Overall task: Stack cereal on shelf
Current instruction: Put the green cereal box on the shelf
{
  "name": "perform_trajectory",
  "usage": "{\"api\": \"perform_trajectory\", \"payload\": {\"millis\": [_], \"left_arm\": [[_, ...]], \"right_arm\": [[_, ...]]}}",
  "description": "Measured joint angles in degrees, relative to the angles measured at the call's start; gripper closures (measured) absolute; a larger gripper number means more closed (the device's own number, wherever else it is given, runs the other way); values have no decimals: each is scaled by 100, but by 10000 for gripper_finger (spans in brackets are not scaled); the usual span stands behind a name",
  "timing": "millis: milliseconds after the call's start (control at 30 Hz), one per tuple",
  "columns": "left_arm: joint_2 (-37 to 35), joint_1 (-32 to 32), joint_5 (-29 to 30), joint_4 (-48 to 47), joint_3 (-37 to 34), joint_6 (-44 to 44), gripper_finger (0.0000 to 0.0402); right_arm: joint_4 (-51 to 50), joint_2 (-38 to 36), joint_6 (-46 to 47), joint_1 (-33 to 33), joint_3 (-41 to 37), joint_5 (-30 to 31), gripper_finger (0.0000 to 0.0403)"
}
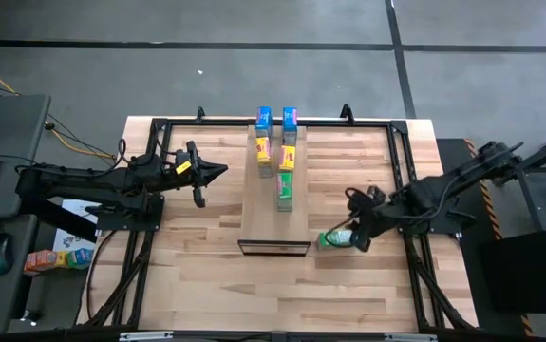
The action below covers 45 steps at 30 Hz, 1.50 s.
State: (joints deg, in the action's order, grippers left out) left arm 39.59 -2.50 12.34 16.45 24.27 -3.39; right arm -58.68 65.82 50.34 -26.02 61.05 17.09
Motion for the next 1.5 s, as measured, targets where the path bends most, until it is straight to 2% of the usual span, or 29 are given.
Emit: {"api": "perform_trajectory", "payload": {"millis": [100,200,400,600,767,1033,1267,1500], "left_arm": [[0,0,0,-7,0,-1,401],[0,0,0,-8,0,-1,401],[0,0,0,-9,0,2,401],[0,0,0,-21,0,1,401],[0,0,0,-26,0,3,401],[0,0,2,-29,0,3,401],[0,0,0,-31,0,2,401],[2,0,1,-33,0,1,401]], "right_arm": [[890,-130,-437,-44,-771,21,240],[1220,-110,-525,19,-1138,-211,240],[1389,142,-283,91,-1315,-806,232],[1838,461,-475,86,-1301,-827,199],[1773,704,-1289,87,-1315,-990,178],[1535,847,-2213,87,-1315,-991,176],[962,846,-2191,87,-1315,-862,175],[958,846,-2190,87,-1315,-965,175]]}}
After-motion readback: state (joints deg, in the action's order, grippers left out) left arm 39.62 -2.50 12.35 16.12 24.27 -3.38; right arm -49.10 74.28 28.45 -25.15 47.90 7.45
